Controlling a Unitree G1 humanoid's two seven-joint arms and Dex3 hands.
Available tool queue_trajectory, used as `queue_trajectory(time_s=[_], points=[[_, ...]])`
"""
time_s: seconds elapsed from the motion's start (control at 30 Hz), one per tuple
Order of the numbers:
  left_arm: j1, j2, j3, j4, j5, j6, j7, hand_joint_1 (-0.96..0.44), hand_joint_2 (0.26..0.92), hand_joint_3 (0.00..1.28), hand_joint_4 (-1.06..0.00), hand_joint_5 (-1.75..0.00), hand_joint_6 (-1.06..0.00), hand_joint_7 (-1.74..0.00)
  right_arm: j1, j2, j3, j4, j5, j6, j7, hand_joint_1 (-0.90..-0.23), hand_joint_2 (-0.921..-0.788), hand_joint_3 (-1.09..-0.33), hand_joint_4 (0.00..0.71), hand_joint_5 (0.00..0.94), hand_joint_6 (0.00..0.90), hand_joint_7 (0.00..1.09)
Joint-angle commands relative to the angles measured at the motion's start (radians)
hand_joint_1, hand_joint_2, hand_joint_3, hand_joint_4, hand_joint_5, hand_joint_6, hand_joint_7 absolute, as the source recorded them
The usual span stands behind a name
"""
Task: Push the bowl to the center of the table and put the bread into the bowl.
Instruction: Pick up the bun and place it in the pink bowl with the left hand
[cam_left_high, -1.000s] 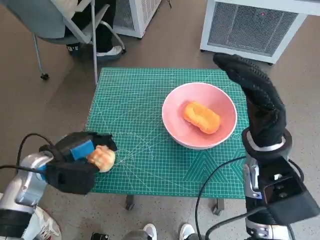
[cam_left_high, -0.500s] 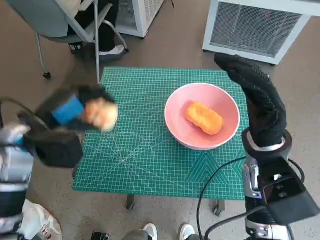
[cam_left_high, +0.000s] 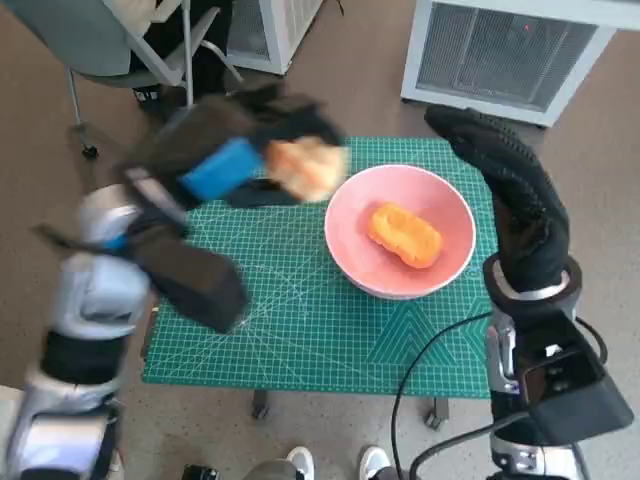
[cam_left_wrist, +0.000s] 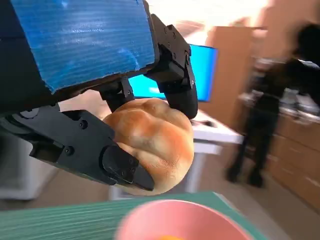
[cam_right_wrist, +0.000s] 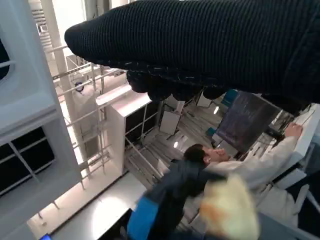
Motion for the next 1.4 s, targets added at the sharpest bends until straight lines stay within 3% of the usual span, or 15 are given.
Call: queue_trajectory(time_s=[0.03, 0.27, 0.33, 0.37, 0.4, 0.43, 0.5, 0.53, 0.63, 0.97, 1.17, 1.4], points=[[-0.069, -0.06, -0.063, 0.114, 0.022, -0.029, -0.006, 0.0, 0.92, 0.07, -0.66, -1.15, -0.66, -1.18, 0.01, -0.005, -0.005, -0.003, -0.02, 0.005, -0.009, -0.538, -0.921, -0.749, 0.345, 0.003, -0.001, 0.72], [-0.153, -0.145, -0.137, 0.344, 0.035, -0.083, -0.023, 0.0, 0.921, 0.13, -0.59, -1.25, -0.57, -1.23, 0.022, -0.015, -0.015, -0.022, -0.02, 0.002, -0.009, -0.528, -0.921, -0.751, 0.343, 0.001, -0.001, 0.71], [-0.171, -0.16, -0.16, 0.394, 0.042, -0.078, -0.049, 0.0, 0.921, 0.21, -0.48, -1.33, -0.52, -1.32, 0.026, -0.017, -0.018, -0.027, -0.024, 0.001, -0.012, -0.528, -0.921, -0.751, 0.343, 0.001, -0.001, 0.71], [-0.178, -0.165, -0.168, 0.412, 0.045, -0.075, -0.06, -0.07, 0.921, 0.23, -0.44, -1.22, -0.5, -1.36, 0.027, -0.018, -0.02, -0.03, -0.027, 0.0, -0.013, -0.527, -0.921, -0.751, 0.343, 0.001, -0.001, 0.71], [-0.187, -0.173, -0.179, 0.435, 0.048, -0.069, -0.076, -0.17, 0.921, 0.26, -0.43, -0.95, -0.46, -1.42, 0.029, -0.019, -0.022, -0.032, -0.031, 0.0, -0.016, -0.527, -0.921, -0.751, 0.343, 0.001, -0.001, 0.71], [-0.194, -0.178, -0.186, 0.452, 0.05, -0.066, -0.087, -0.15, 0.914, 0.24, -0.41, -0.81, -0.41, -1.28, 0.031, -0.02, -0.023, -0.034, -0.034, 0.0, -0.018, -0.528, -0.921, -0.751, 0.343, 0.001, -0.001, 0.71], [-0.209, -0.193, -0.203, 0.491, 0.052, -0.065, -0.113, -0.12, 0.916, 0.14, -0.4, -0.37, -0.4, -0.73, 0.037, -0.023, -0.028, -0.042, -0.043, 0.001, -0.025, -0.53, -0.921, -0.752, 0.343, 0.001, -0.001, 0.71], [-0.216, -0.2, -0.21, 0.51, 0.05, -0.064, -0.128, -0.12, 0.917, 0.11, -0.38, -0.24, -0.41, -0.54, 0.041, -0.024, -0.03, -0.047, -0.048, 0.003, -0.029, -0.531, -0.921, -0.753, 0.343, 0.001, -0.001, 0.71], [-0.229, -0.214, -0.219, 0.539, 0.043, -0.052, -0.164, -0.15, 0.92, 0.06, -0.34, -0.08, -0.42, -0.28, 0.049, -0.024, -0.034, -0.063, -0.061, 0.009, -0.038, -0.532, -0.921, -0.756, 0.343, 0.001, -0.001, 0.71], [-0.203, -0.231, -0.207, 0.529, 0.022, -0.016, -0.201, -0.2, 0.921, 0.04, -0.23, 0.0, -0.39, -0.12, 0.065, -0.024, -0.042, -0.093, -0.071, 0.028, -0.058, -0.533, -0.921, -0.759, 0.34, 0.0, -0.001, 0.7], [-0.165, -0.224, -0.135, 0.488, -0.066, -0.042, -0.191, -0.22, 0.921, 0.03, -0.22, 0.0, -0.38, -0.09, 0.067, -0.025, -0.045, -0.103, -0.06, 0.042, -0.06, -0.531, -0.921, -0.759, 0.341, 0.001, -0.001, 0.69], [-0.109, -0.245, 0.005, 0.494, -0.233, -0.162, -0.126, -0.29, 0.921, 0.04, -0.24, -0.01, -0.39, -0.08, 0.065, -0.024, -0.057, -0.115, -0.074, 0.061, -0.075, -0.538, -0.921, -0.756, 0.342, 0.001, 0.0, 0.7]])
